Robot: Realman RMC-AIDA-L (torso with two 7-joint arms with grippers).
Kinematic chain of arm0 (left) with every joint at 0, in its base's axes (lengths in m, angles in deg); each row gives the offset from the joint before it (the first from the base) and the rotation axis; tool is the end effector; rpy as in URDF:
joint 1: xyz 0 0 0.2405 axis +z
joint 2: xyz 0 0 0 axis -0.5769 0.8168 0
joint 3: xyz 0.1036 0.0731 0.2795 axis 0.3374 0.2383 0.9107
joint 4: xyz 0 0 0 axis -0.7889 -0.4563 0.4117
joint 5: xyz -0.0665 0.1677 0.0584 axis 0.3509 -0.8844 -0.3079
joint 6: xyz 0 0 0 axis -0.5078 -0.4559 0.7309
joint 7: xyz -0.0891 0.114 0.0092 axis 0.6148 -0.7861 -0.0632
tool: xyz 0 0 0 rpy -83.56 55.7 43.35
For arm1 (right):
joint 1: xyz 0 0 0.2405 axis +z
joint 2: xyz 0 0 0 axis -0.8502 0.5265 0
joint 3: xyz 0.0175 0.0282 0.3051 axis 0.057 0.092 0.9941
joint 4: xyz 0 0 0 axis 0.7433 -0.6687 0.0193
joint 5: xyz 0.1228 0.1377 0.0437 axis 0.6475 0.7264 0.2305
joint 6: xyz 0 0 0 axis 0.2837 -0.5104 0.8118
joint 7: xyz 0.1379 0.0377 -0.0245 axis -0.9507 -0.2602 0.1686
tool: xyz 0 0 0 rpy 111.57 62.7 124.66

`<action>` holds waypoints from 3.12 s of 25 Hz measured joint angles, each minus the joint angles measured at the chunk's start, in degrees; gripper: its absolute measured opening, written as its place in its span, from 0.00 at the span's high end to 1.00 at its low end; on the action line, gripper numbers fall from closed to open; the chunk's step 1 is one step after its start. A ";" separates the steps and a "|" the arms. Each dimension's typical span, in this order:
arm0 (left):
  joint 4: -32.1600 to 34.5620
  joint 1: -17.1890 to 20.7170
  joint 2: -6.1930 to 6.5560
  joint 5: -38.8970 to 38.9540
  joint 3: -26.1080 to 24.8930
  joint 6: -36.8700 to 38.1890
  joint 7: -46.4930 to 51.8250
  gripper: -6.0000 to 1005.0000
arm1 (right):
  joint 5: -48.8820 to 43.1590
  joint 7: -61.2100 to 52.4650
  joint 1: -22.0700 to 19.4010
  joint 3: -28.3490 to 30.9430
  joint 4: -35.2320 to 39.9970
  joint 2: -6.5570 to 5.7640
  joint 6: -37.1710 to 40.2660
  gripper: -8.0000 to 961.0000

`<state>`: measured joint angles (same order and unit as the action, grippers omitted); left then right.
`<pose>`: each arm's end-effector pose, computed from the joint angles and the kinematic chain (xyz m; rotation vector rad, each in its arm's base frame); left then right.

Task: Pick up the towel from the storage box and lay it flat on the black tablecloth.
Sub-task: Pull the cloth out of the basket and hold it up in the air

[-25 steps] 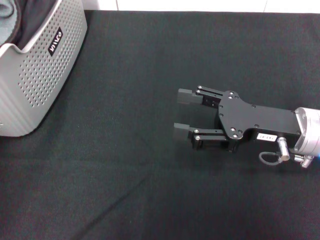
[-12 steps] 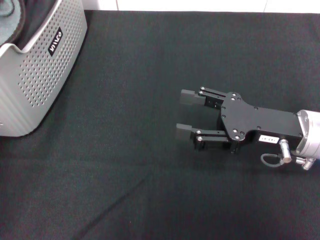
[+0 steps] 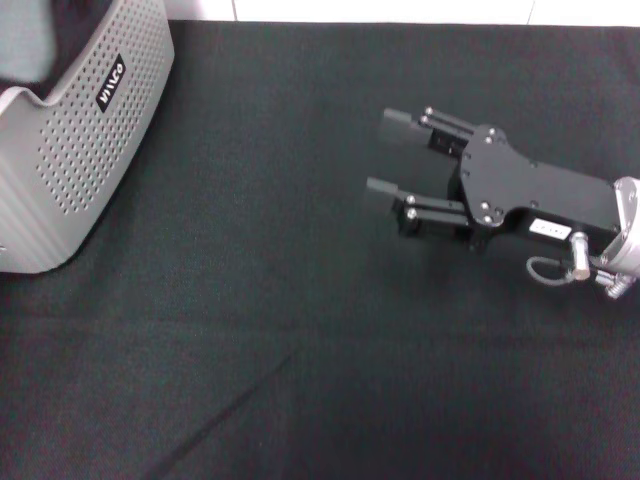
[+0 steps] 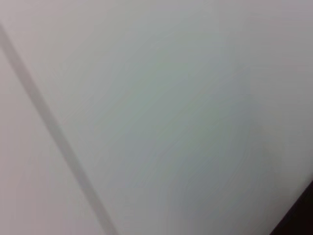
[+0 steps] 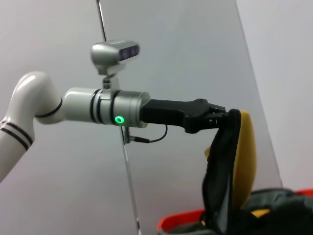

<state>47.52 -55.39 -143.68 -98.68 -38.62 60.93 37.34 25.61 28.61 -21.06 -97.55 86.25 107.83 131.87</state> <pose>-0.1813 0.3266 0.1567 -2.1263 -0.1638 -0.2241 0.2038 0.3313 -0.0536 -2.6586 0.2501 1.4185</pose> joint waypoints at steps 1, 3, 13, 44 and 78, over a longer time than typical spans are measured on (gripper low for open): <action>-0.01 -0.13 0.19 2.70 -0.03 0.58 0.31 0.97 | 0.00 0.35 0.01 0.60 0.19 0.11 0.15 0.14; -0.02 -0.13 0.57 7.27 -0.29 1.23 0.76 0.97 | 0.00 0.78 0.26 1.08 0.52 0.25 0.22 0.14; -0.01 -0.33 1.03 17.78 -1.15 2.67 2.43 0.97 | -0.01 3.05 0.11 2.24 1.28 1.01 0.42 0.14; -0.16 -1.77 -0.34 18.39 5.25 4.76 2.47 0.97 | 0.35 6.13 2.48 3.69 6.16 2.15 -10.00 0.30; -1.48 -0.94 -0.42 17.19 6.17 4.44 1.27 0.97 | 0.17 5.37 -3.47 3.25 8.68 2.15 -5.89 0.68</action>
<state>46.04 -56.32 -144.10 -81.49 -32.45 65.37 38.61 25.78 33.98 -24.52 -94.30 94.93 109.98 125.97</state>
